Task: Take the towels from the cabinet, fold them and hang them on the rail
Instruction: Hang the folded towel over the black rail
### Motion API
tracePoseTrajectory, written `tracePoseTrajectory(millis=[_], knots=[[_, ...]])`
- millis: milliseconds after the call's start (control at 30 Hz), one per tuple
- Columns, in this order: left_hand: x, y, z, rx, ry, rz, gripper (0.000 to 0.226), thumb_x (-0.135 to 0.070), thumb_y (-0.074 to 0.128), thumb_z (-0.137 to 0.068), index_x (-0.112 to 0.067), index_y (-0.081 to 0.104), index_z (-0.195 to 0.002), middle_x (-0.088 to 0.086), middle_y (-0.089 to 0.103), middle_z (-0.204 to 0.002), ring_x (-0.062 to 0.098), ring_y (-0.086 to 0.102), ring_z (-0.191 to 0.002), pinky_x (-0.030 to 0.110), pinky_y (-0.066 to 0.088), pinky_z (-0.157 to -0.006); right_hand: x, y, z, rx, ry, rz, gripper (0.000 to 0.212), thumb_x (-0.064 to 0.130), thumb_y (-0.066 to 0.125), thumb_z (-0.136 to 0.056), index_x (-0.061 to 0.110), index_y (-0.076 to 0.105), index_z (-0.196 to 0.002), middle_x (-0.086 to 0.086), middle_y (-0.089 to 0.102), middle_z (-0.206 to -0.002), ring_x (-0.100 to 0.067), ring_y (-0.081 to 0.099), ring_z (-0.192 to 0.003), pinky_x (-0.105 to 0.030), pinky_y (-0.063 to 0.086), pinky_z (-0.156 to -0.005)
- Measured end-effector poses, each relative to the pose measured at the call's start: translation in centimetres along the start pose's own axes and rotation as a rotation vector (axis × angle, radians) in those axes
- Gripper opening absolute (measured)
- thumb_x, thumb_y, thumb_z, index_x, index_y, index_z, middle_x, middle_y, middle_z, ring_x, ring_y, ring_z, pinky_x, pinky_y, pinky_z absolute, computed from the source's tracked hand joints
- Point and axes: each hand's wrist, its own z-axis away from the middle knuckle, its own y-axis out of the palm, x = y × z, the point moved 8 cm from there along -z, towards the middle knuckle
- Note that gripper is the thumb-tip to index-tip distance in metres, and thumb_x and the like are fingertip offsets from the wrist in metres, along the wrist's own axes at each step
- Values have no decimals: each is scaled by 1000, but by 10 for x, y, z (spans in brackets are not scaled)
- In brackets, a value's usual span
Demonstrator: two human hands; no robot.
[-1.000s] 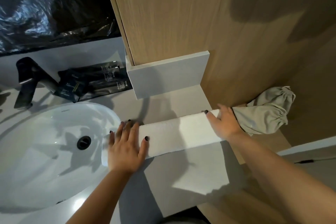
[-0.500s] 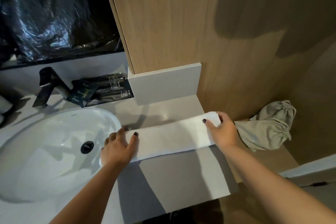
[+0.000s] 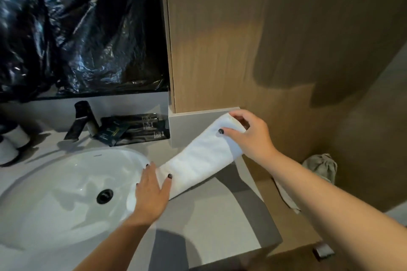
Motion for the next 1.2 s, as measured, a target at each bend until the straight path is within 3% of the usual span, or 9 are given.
tracePoseTrajectory(millis=[133,267,433,533,667,767,933,1067,1200], knots=[[-74,-55,21,43,320,238,75,-44,52,-97,-18,15,-156,-5,20,-161,14,19,-148,29,15,-119,95,4,8,59,-211,43,34,15,81,-79,29,66,-106,19,66,-100,2,61,-95,-12,48,-80],[-139,-127,44,16,588,332,49,-50,31,-98,-27,38,-141,-5,46,-139,13,43,-128,37,36,-109,186,1,25,92,-353,71,32,7,84,-72,20,71,-99,13,69,-94,1,64,-87,-12,49,-76],[-197,-192,82,52,662,492,24,-58,35,-95,-44,48,-111,-17,60,-103,-1,59,-93,25,48,-82,281,-22,48,72,-432,79,28,4,87,-68,11,74,-91,4,72,-87,-2,64,-78,-15,50,-70],[-219,-214,100,80,665,635,46,-86,43,-77,-40,41,-77,3,50,-86,16,46,-77,36,39,-72,325,-46,66,26,-454,74,28,4,87,-68,10,73,-91,3,72,-87,-4,66,-77,-18,53,-71],[-254,-248,138,11,721,716,58,-81,38,-79,-25,48,-92,21,61,-103,35,60,-90,52,52,-84,364,-87,88,-132,-445,69,26,13,86,-73,13,74,-96,1,71,-92,-5,64,-78,-17,51,-69],[-285,-278,163,-45,766,794,55,-66,37,-90,-12,49,-95,13,59,-92,21,59,-81,50,52,-83,389,-126,105,-369,-462,48,34,25,81,-79,22,67,-110,1,63,-103,-4,57,-85,-12,45,-70],[-348,-339,193,-81,826,1037,14,-36,40,-104,-32,50,-95,-13,63,-97,-14,62,-77,6,47,-66,402,-153,126,-378,-366,66,31,35,74,-84,26,58,-109,10,64,-102,-8,63,-93,-22,54,-77],[-399,-387,207,-128,850,1101,18,-43,42,-103,-30,53,-98,0,68,-106,17,67,-99,40,55,-90,408,-167,128,-265,-338,24,29,37,71,-87,14,66,-104,-6,72,-103,-22,67,-97,-35,55,-83],[-456,-428,219,-177,897,1050,26,-48,42,-102,-25,55,-101,3,67,-107,21,66,-99,43,55,-89,438,-204,113,-272,-380,-73,32,30,73,-86,3,67,-104,-20,69,-108,-23,67,-92,-38,51,-80]])
